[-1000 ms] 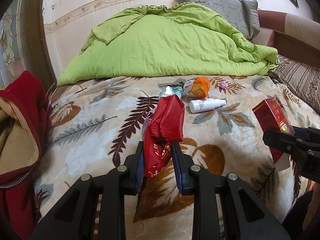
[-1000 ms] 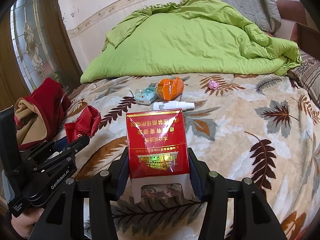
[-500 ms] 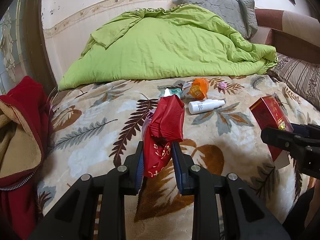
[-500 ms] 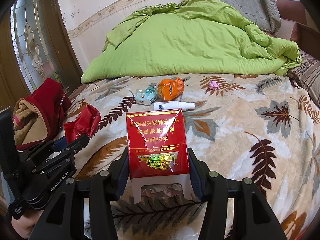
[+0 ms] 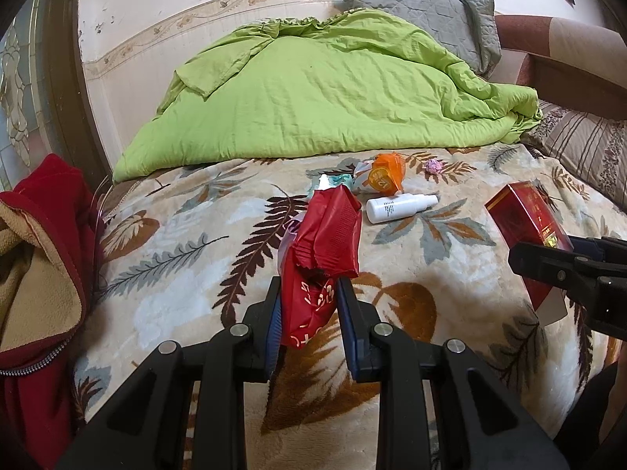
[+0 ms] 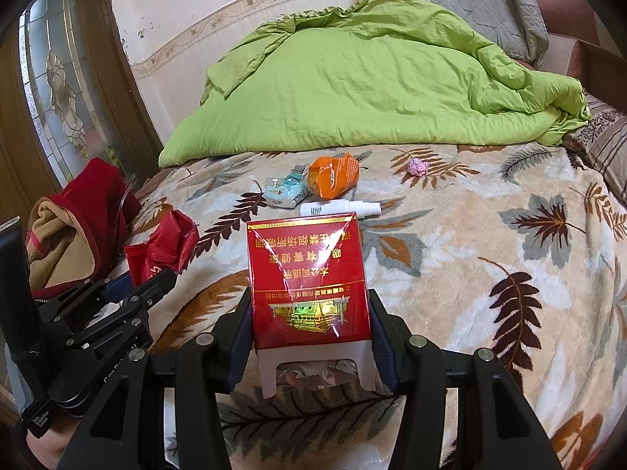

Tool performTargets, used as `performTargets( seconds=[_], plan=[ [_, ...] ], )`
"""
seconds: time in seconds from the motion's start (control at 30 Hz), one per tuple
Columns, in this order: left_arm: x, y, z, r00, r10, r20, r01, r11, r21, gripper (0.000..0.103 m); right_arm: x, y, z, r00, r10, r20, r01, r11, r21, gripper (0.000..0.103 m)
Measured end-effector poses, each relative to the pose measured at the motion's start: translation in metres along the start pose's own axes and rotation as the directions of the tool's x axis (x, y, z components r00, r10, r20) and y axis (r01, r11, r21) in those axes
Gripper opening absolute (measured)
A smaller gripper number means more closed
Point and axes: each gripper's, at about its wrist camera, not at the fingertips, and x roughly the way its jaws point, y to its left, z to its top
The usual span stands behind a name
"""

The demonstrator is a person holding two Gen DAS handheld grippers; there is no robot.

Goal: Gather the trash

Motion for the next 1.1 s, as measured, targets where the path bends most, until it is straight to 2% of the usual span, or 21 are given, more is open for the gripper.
performTargets(
  seconds=[1.1],
  plan=[
    [-0.0016,-0.0040,0.0002,1.000,0.001,0.002,-0.001,1.000,0.005,0.025,-0.0001,0.0009,-0.0001,1.000,0.002,0.006,-0.002,1.000,0.002,0.057]
  ],
)
